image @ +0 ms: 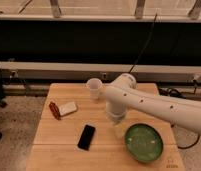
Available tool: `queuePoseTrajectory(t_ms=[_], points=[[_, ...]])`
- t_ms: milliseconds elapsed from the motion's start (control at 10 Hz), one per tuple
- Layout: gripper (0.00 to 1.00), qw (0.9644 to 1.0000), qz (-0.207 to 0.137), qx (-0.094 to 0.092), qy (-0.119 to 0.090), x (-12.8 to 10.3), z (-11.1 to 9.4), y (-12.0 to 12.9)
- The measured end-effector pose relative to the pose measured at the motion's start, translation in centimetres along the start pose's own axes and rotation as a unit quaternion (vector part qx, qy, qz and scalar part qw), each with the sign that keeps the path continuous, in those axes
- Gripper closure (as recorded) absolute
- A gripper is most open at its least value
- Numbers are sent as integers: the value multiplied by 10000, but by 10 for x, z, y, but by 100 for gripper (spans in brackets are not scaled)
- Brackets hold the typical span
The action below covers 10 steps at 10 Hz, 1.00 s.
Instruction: Push the eraser across the table
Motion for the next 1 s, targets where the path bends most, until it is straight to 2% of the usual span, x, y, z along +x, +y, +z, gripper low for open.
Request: queuePoseTrajectory(t_ms=[100, 200, 600, 900, 1000], points=[[20, 10000, -58, 64, -24, 0, 16, -6], [24, 9999, -75, 98, -28, 1, 23, -9], [63, 9998, -92, 100, -133, 0, 48, -16], [95, 9994, -238, 51, -255, -15, 60, -21], [99, 9992, -280, 26, -299, -19, 66, -21]])
